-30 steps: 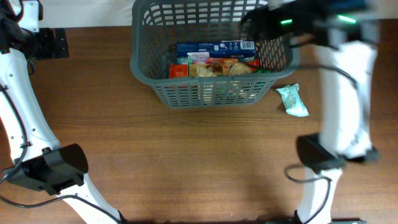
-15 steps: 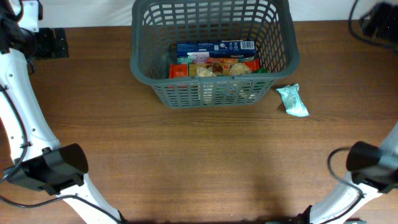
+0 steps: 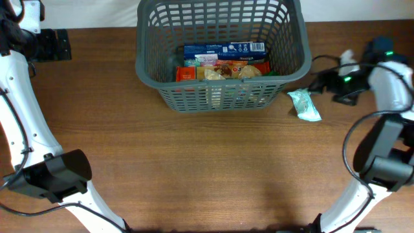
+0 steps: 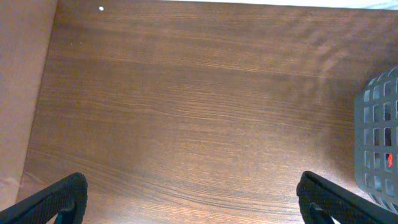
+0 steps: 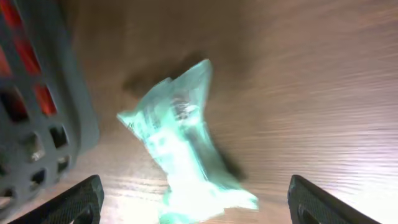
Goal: Pack container
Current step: 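Grasp the mint-green wipes packet with the right gripper, then carry the wipes packet into the basket and release it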
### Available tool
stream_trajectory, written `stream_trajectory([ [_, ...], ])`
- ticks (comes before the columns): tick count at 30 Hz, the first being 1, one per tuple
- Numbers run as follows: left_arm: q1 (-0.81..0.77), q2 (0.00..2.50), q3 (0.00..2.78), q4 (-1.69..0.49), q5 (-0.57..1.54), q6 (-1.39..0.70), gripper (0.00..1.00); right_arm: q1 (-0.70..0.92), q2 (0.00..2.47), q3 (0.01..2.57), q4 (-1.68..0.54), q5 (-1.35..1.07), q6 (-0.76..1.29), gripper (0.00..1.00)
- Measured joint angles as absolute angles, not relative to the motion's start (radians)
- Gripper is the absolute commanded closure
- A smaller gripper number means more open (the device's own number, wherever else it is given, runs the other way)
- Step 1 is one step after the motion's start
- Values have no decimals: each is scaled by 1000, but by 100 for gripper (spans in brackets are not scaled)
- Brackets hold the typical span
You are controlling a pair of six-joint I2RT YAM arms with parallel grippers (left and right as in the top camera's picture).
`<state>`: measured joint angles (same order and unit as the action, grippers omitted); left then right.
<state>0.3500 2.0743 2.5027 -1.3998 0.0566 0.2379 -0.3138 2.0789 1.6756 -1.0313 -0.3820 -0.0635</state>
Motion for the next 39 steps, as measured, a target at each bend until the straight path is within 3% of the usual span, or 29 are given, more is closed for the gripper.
stream_trajectory([
  [9, 350, 2074, 2503, -1400, 56, 237, 1, -237, 2079, 1537, -881, -289, -105, 24],
  [12, 350, 2074, 2503, -1400, 57, 237, 1, -237, 2083, 1515, -858, -274, -112, 35],
  [15, 350, 2074, 2503, -1400, 57, 237, 1, -237, 2102, 1502, -855, -266, -115, 53],
  [20, 350, 2074, 2503, -1400, 57, 237, 1, -237, 2120, 1499, -859, -263, -102, 94],
  [28, 350, 2074, 2503, -1400, 57, 237, 1, -298, 2120, 1598, -1014, -358, -19, 93],
  [39, 350, 2074, 2503, -1400, 57, 238, 1, -393, 2103, 2289, -1402, -500, 1, 93],
])
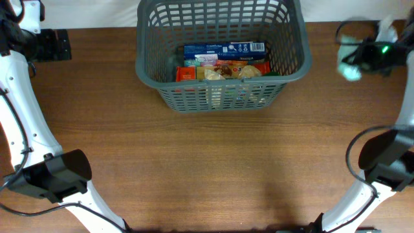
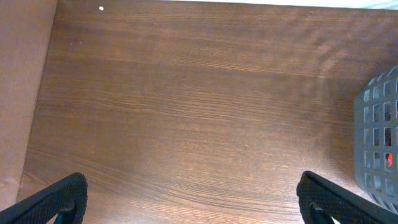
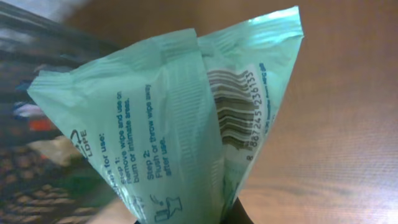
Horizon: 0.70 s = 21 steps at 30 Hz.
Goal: Pack container
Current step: 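Carry the wipes packet into the basket and release it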
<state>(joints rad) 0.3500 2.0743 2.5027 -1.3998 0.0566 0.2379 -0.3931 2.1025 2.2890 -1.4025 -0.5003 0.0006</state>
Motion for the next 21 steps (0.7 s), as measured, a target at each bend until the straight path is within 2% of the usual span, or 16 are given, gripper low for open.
stream_trajectory([
  [5, 350, 2074, 2503, -1400, 57, 237, 1, -285, 2045, 2598, -1462, -536, -5, 94],
  [9, 350, 2074, 2503, -1400, 57, 237, 1, -96, 1994, 2757, -1455, -552, -27, 95],
  [15, 350, 2074, 2503, -1400, 57, 237, 1, 179, 1983, 2767, -1409, -486, -95, 96],
  [21, 350, 2074, 2503, -1400, 56, 238, 1, 350, 2079, 2692, -1342, -394, -190, 96],
])
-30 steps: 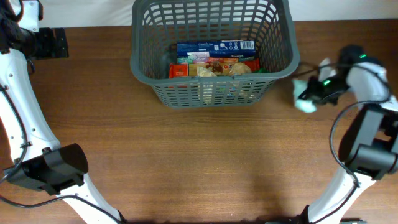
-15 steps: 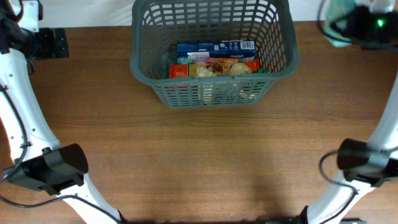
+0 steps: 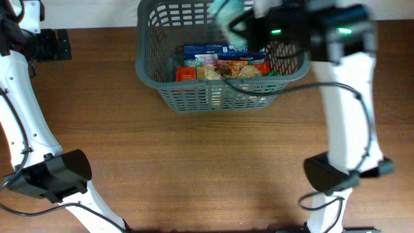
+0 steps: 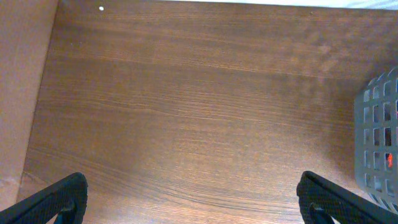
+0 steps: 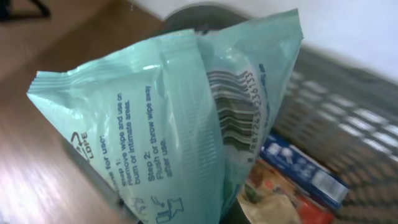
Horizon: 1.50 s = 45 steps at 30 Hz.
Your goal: Pack container
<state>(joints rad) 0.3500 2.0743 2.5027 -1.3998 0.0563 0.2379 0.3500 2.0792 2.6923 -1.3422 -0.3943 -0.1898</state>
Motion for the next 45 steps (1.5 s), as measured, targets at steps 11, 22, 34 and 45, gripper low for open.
stream_trajectory([
  [11, 350, 2074, 2503, -1400, 57, 237, 1, 426, 2318, 2587, -1278, -362, -221, 96],
  [22, 350, 2074, 2503, -1400, 57, 237, 1, 443, 2403, 2576, -1320, -410, -221, 87],
  [34, 350, 2074, 2503, -1400, 57, 237, 1, 457, 2404, 2549, -1312, -398, -224, 20],
  [45, 350, 2074, 2503, -1400, 57, 237, 1, 243, 2114, 2698, -1338, -365, -171, 13],
])
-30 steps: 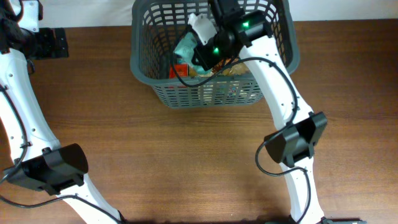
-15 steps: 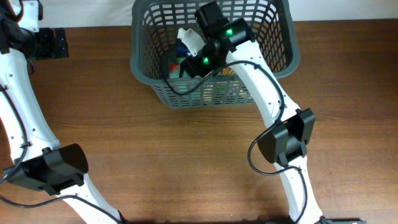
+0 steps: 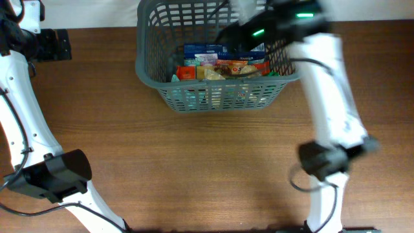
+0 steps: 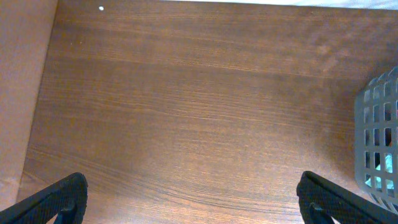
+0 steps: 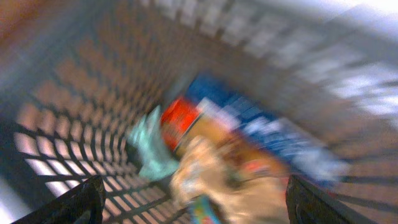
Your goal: Pack container
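Note:
The grey plastic basket [image 3: 140,65] stands at the back middle of the table. The mint-green wipes packet [image 5: 150,144] lies inside it against the left front wall, beside a red pack and a crinkled snack bag. Through the basket wall [image 4: 377,124] in the left wrist view a bit of the green packet [image 4: 375,181] shows. My right gripper [image 5: 194,200] hangs open over the basket [image 5: 68,112] with nothing between its fingers; this view is blurred. It is above the basket's right half in the overhead view, right gripper [image 3: 238,33]. My left gripper [image 4: 193,202] stands open over bare wood at the far left.
A blue box [image 3: 223,48] and red and orange snack packs [image 3: 226,68] fill the basket's floor. The right arm's white links [image 3: 326,84] reach across the table's right side. The left arm's base [image 3: 55,173] sits at the front left.
My right gripper was shut on the green packet above the basket's back rim. Now it is open, and the packet lies inside the basket at the left front. The left arm has not moved.
The green packet lay on the table right of the basket, with my right gripper open over it. Then the gripper held it up at the far right, then over the basket. Now the packet lies in the basket and the gripper is open.

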### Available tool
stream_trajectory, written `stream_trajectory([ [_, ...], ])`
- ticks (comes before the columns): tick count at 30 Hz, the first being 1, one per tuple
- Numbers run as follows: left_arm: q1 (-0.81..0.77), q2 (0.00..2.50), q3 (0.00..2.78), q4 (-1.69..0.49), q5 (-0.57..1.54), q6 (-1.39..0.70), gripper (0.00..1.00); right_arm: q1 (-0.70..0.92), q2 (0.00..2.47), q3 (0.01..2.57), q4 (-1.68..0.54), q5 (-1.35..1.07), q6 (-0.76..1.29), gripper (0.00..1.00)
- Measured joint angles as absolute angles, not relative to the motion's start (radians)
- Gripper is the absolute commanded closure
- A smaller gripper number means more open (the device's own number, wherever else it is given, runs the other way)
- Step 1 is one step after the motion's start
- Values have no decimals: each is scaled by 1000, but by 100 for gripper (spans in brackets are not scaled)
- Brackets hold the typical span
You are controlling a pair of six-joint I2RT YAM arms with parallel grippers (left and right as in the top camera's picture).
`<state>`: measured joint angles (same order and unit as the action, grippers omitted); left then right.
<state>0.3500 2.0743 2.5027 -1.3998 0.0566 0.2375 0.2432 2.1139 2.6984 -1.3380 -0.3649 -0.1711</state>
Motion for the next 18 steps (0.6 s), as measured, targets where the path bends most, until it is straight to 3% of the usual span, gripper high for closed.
stream_trajectory([
  [8, 350, 2074, 2503, -1400, 57, 237, 1, -107, 1737, 2782, -1358, -219, -28, 9],
  [13, 350, 2074, 2503, -1400, 57, 237, 1, -325, 1712, 2747, -1435, -181, 12, 9],
  [15, 350, 2074, 2503, -1400, 57, 237, 1, -386, 1733, 2693, -1434, -187, 23, 1],
  [18, 350, 2074, 2503, -1400, 57, 237, 1, -442, 1783, 2593, -1410, -224, 30, 1],
])
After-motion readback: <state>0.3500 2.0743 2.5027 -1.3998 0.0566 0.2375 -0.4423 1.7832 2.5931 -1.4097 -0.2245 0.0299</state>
